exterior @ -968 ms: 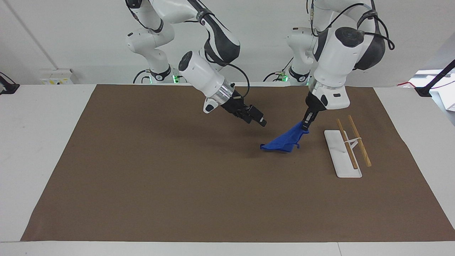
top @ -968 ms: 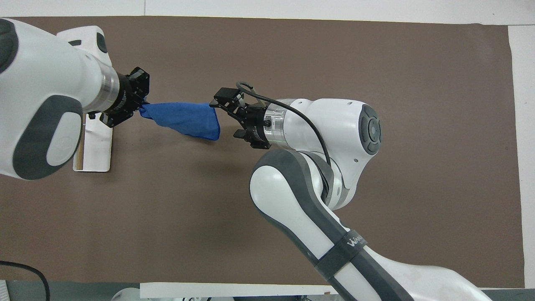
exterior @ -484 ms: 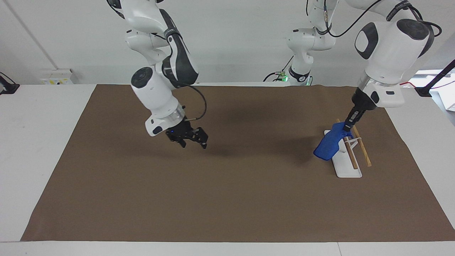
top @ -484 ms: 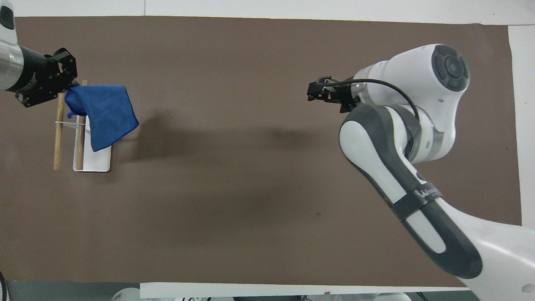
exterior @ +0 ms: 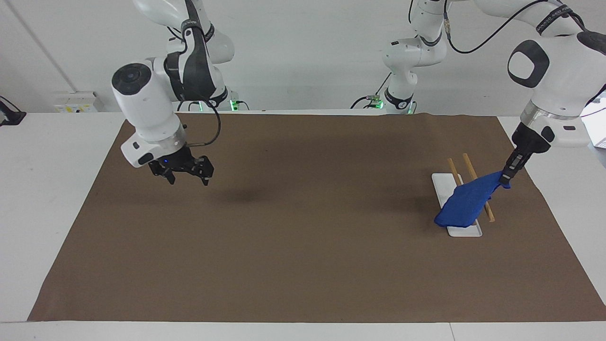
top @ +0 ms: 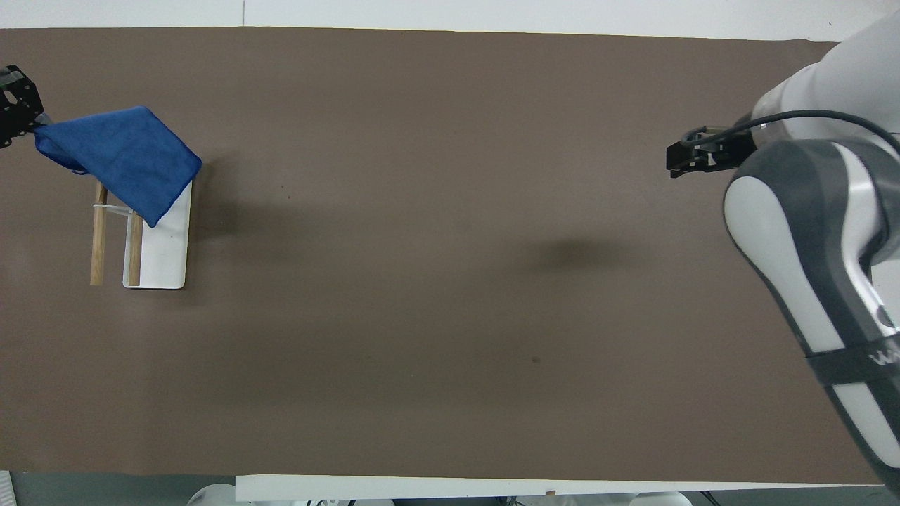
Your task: Right arm passes towel to left arm to hang
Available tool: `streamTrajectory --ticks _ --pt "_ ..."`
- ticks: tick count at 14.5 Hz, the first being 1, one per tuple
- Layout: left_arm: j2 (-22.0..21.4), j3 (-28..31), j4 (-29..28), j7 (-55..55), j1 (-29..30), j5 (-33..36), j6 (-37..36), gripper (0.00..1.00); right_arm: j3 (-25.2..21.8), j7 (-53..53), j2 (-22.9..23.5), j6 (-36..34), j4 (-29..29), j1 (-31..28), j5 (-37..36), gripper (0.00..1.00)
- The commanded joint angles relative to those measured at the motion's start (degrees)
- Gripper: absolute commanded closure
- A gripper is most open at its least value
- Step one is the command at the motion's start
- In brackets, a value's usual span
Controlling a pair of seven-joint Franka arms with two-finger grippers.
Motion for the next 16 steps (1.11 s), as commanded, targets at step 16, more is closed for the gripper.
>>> streamTrajectory --ticks 16 --pt "-0.67 -0.42 -7.81 16.78 8.52 0.05 5.36 1.00 0.56 -12.91 -6.93 -21.81 8.91 -8.30 -4.25 0.00"
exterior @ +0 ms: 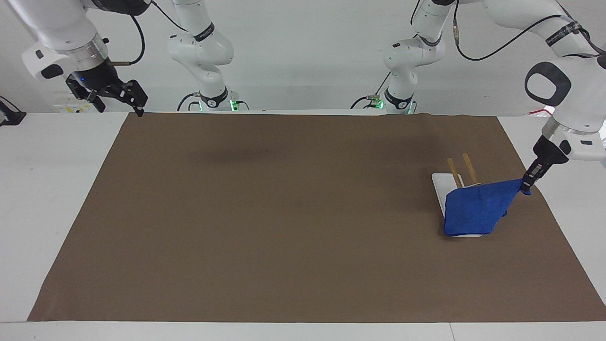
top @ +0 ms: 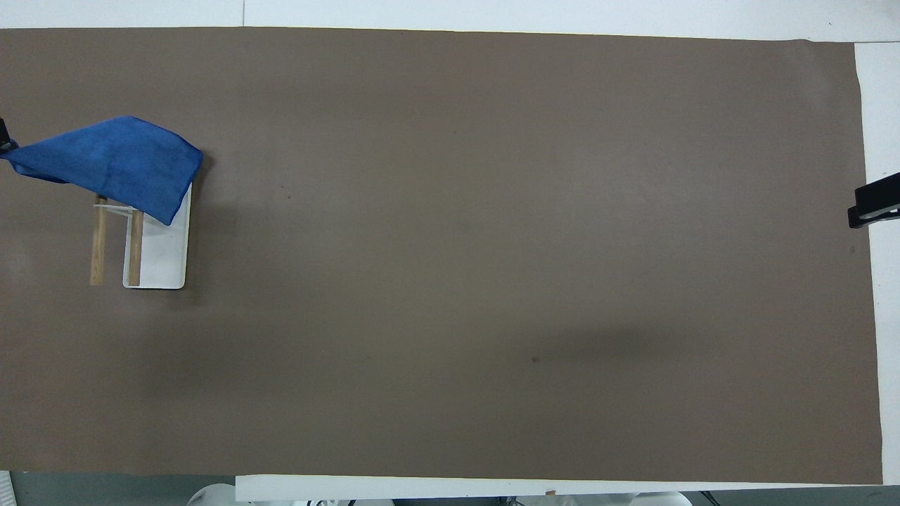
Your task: Right arm passes towel to left arm to hang
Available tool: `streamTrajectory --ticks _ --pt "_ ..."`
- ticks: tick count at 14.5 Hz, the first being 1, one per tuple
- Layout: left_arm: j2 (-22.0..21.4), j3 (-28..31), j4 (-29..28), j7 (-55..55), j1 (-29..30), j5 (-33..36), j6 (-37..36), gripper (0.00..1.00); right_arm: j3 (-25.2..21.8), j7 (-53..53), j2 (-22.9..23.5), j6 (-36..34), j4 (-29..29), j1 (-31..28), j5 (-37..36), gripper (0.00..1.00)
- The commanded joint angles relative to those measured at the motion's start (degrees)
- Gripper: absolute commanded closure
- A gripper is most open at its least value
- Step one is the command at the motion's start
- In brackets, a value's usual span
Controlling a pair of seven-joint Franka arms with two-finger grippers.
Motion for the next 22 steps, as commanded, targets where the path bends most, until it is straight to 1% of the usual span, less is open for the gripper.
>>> streamTrajectory --ticks 1,5,6,7,8,9,11,13,16,17,19,20,22 --pt "-2.00 -0.51 -3.20 2.18 1.49 0.05 1.88 1.00 0.13 -1.81 0.04 -0.23 -0.32 -0.30 -1.56 0.00" --pt "-3.32 -0.51 -6.54 4.37 2.72 0.05 4.08 0.99 -0.14 -1.89 0.40 -0.06 -0.06 -0.39 -1.57 0.00" --pt "-3.76 -0.51 -6.98 5.34 3.08 0.05 3.73 0.90 -0.05 -2.16 0.40 -0.14 -0.06 -0.30 -1.48 0.00" --pt "-3.85 -0.51 -7.33 5.96 3.25 0.05 3.46 0.64 0.04 -2.94 0.14 -0.23 -0.14 -0.39 -1.39 0.00" --pt "-3.85 -0.42 -7.25 5.97 3.26 0.05 3.29 0.34 0.13 -3.47 0.13 -0.15 -0.32 -0.65 -0.96 0.00" --pt "-3.85 -0.42 -7.16 5.88 3.17 0.05 2.85 0.27 0.04 -4.00 0.05 -0.15 -0.58 -0.74 -0.78 0.00" --pt "-3.76 -0.42 -6.46 5.62 3.08 0.05 2.41 0.15 0.13 -4.53 -0.13 -0.49 -0.67 -0.74 -0.69 0.00" --pt "-3.50 -0.51 -3.66 5.70 3.08 0.05 -0.47 0.10 0.13 -4.88 -0.22 -0.67 -0.93 -0.56 -0.60 0.00" --pt "-3.15 -0.60 1.44 5.70 2.38 0.05 -7.15 0.07 0.13 -4.88 -0.39 -0.76 -1.29 -0.82 0.97 0.00" --pt "-3.15 -0.77 3.45 5.70 2.12 0.05 -10.31 0.05 0.13 -4.97 -0.48 -0.76 -1.46 -1.00 2.37 0.00" --pt "-3.15 -1.47 8.63 5.96 2.03 0.13 -19.43 0.03 0.04 -4.88 -0.57 -0.76 -1.46 -0.57 3.00 0.00" --pt "-3.23 -1.74 10.05 6.40 1.16 0.31 -23.31 0.01 0.13 -4.80 -0.57 -0.76 -1.46 -0.30 3.00 0.00" --pt "-3.93 -1.92 10.50 9.81 -1.74 0.31 -27.11 0.01 0.22 -4.79 -0.57 -0.76 -1.55 -0.30 3.00 0.00"
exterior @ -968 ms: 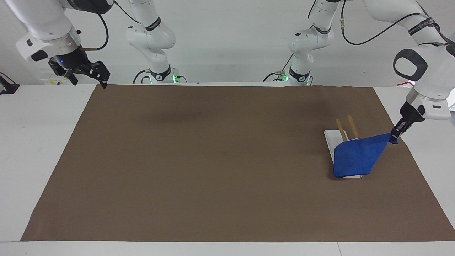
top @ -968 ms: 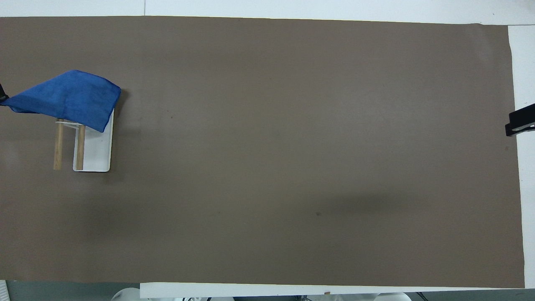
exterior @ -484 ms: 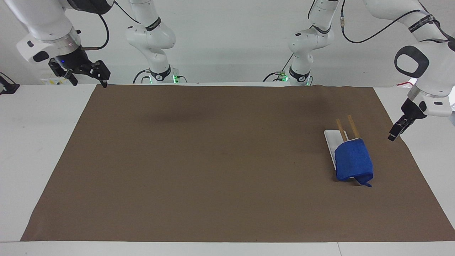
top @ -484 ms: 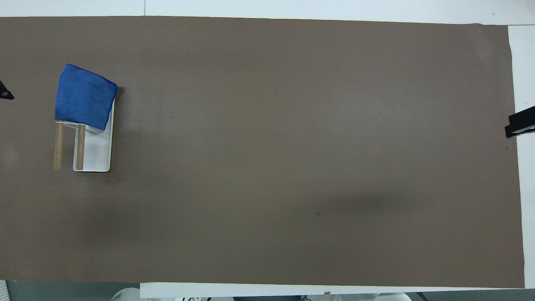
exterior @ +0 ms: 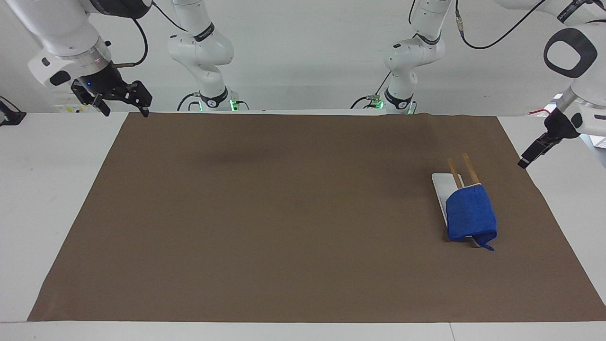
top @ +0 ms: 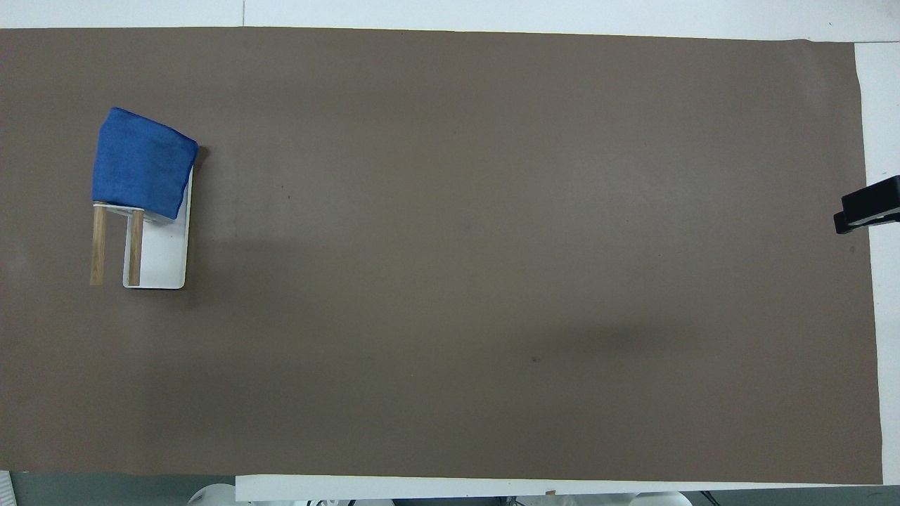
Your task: Right arm passes towel to left arm to hang
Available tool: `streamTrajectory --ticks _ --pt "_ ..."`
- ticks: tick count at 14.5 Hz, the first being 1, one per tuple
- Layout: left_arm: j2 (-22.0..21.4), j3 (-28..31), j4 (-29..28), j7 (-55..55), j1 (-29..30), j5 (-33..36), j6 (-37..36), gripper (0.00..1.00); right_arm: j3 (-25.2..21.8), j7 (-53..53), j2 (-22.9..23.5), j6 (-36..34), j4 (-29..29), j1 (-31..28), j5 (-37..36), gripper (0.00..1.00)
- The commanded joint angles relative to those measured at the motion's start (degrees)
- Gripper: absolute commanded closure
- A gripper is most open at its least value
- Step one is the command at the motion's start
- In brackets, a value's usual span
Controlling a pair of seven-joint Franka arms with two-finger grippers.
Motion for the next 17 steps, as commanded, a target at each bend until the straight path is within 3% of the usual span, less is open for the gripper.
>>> streamTrajectory --ticks 1,6,11,17 --pt "-0.87 0.04 1.36 3.18 -3.52 0.31 -4.83 0.01 0.16 -1.49 -0.90 -0.56 -0.99 -0.97 0.96 0.00" --pt "0.00 -0.14 7.31 14.24 -7.31 5.05 -12.56 0.01 -0.19 -1.67 -2.48 -1.61 -3.27 -2.12 0.87 0.00" --pt "1.41 -0.31 12.25 15.84 -7.49 2.96 -16.44 0.01 -0.19 -2.99 -3.10 0.31 -4.85 -2.29 0.87 0.00" --pt "2.02 -0.84 12.61 15.84 -7.49 -0.22 -17.58 0.01 -0.19 -2.99 -4.24 1.90 -7.23 -2.11 0.78 0.00"
